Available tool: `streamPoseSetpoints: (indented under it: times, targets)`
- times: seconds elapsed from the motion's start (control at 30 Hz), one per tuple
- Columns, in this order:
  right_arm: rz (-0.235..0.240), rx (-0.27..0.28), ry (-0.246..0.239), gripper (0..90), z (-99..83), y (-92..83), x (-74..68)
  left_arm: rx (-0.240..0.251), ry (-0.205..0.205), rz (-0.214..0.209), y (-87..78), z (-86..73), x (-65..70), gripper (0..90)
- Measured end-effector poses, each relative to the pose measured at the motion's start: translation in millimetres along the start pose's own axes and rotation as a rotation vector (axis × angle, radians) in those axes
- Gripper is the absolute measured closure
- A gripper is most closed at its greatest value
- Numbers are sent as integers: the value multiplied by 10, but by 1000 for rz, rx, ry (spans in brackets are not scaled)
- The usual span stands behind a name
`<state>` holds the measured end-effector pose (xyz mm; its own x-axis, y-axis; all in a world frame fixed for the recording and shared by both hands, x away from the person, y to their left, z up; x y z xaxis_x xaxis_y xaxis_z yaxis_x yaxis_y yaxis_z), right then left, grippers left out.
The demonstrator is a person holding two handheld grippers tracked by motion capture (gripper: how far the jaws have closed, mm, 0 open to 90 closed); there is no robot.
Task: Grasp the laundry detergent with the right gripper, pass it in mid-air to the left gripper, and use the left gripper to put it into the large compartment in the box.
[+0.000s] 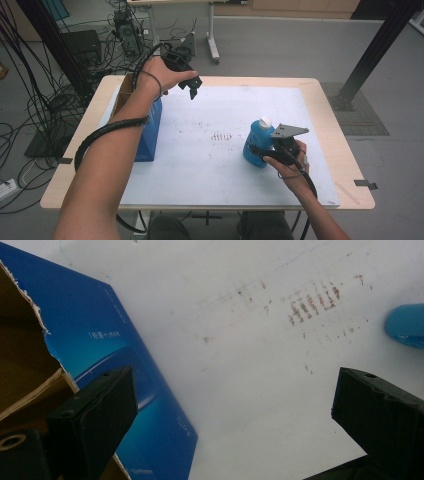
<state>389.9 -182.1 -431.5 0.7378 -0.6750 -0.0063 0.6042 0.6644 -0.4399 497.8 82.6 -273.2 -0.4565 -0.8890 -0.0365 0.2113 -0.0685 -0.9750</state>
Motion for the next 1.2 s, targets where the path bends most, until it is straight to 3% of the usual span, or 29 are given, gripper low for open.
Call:
streamPoseSetpoints:
  times: [0.2, 0.4, 0.5, 0.6, 0.77, 1.0, 1.13, 1.2]
  targets:
    - [28, -37, 33, 445, 40, 14, 44, 7, 56, -43, -65, 31, 19, 50]
    - [61, -64, 41, 446, 233, 11, 34, 7, 200, -35, -226, 53, 34, 52]
    - [76, -64, 51, 446, 347, 12, 38, 14, 239, -42, -292, 62, 44, 53]
    - [92, -77, 52, 446, 617, 28, 42, 36, 312, -52, -469, 94, 38, 55]
    - [130, -79, 67, 446, 982, 116, 27, 64, 384, -48, -685, 140, -14, 54]
    - [205, -103, 83, 447, 1342, 427, 51, 86, 419, -58, -895, 162, -115, 52]
    - [211, -125, 34, 446, 1491, 646, 47, 93, 447, -50, -998, 156, -143, 52]
    - [236, -129, 18, 446, 1586, 745, 9, 87, 459, -44, -1020, 154, -145, 52]
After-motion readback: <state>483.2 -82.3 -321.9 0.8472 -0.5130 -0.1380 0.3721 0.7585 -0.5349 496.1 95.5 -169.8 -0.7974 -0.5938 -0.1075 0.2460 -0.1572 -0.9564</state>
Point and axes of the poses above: each handheld gripper's, and its own axes: y roughly forward along the jaws, z roughly out of its top, x roughly to its right, the point moved 7 cm from there along y, roughly forward along the jaws, and after that the axes turned 7 degrees about x, right-handed, at the moved point
